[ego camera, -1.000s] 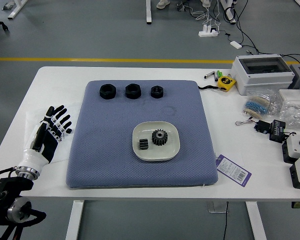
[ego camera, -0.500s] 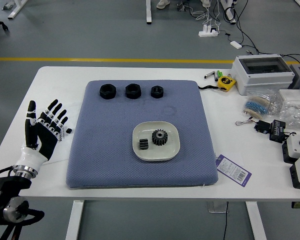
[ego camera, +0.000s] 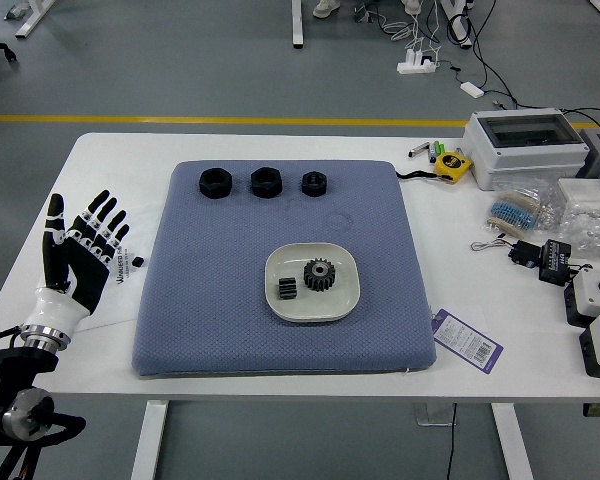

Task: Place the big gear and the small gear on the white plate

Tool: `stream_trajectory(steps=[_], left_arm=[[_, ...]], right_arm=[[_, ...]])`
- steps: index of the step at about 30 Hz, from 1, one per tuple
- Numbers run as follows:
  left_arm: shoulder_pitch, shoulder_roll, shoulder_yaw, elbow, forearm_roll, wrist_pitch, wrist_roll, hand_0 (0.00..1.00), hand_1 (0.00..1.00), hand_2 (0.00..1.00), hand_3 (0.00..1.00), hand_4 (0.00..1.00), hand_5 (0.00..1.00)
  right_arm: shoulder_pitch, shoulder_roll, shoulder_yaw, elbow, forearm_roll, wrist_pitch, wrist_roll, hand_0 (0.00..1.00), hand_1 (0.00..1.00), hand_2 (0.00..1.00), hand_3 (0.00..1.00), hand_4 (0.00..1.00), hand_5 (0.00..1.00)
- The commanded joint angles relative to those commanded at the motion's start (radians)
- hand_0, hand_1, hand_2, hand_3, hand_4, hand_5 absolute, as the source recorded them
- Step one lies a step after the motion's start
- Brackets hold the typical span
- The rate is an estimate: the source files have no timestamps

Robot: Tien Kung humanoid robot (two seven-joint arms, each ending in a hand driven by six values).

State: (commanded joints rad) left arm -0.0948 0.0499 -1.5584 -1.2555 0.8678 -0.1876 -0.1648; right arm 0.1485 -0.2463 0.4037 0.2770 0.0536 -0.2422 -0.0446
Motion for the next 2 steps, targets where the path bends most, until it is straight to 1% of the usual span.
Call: stream_trajectory(steps=[2], left_arm=[[0.000,0.001,-0.002,-0.001,0.002,-0.002,0.003,0.936,0.939,0.986,0.893,0.998,0.998]], right_arm=[[-0.002,0.001,-0.001,0.000,0.002,0.001,0.002,0.654,0.648,0.732,0.580,0.839,0.677]])
